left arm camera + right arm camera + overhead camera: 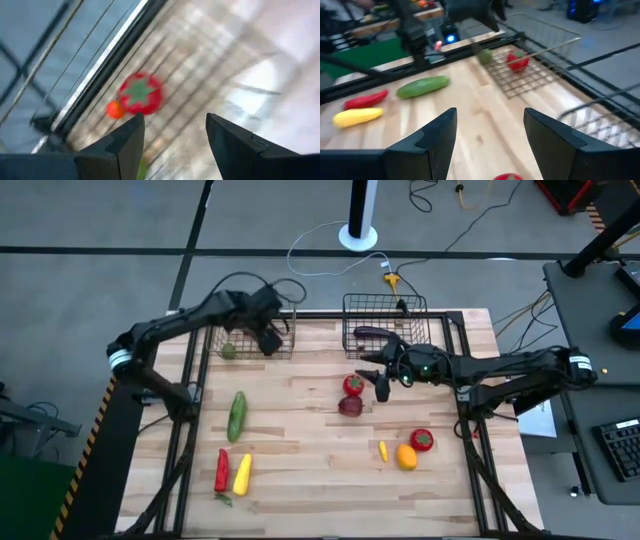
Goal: Sort produce into baskets
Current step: Put the apple into the left wire basket
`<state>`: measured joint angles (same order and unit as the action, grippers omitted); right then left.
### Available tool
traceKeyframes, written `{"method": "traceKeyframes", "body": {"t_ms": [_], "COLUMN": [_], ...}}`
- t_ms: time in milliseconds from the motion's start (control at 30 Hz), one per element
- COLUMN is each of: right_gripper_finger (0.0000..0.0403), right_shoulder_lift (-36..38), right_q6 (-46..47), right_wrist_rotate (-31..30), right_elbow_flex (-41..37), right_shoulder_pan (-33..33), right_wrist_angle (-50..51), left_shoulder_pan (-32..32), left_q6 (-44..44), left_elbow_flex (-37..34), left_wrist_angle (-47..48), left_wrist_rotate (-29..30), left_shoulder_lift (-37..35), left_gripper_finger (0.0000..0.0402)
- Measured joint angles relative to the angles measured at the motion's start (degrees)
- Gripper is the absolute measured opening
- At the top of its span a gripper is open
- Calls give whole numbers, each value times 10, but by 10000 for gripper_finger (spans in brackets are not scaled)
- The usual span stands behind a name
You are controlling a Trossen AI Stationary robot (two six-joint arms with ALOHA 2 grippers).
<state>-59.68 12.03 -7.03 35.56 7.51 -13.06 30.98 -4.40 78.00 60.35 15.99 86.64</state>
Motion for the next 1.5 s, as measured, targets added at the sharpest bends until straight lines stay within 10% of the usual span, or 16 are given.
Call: {"method": "traceKeyframes", "body": {"t_ms": [600, 1000, 1500], "right_gripper_finger": [221, 221, 221], "right_shoulder_lift": [-4, 7, 6], "right_q6": [125, 166, 165], "right_wrist_rotate": [-5, -5, -20], "right_elbow_flex": [198, 222, 220], "right_shoulder_pan": [-111, -168, -170], "right_wrist_angle": [541, 596, 591], "left_shoulder_pan": [-371, -389, -384], "left_q6": [44, 110, 149], "left_elbow_flex": [-172, -222, -197], "left_wrist_angle": [-426, -733, -823], "left_wrist_rotate": [0, -1, -5], "left_shoulder_lift": [-107, 57, 204], "left_gripper_finger": [195, 195, 194]}}
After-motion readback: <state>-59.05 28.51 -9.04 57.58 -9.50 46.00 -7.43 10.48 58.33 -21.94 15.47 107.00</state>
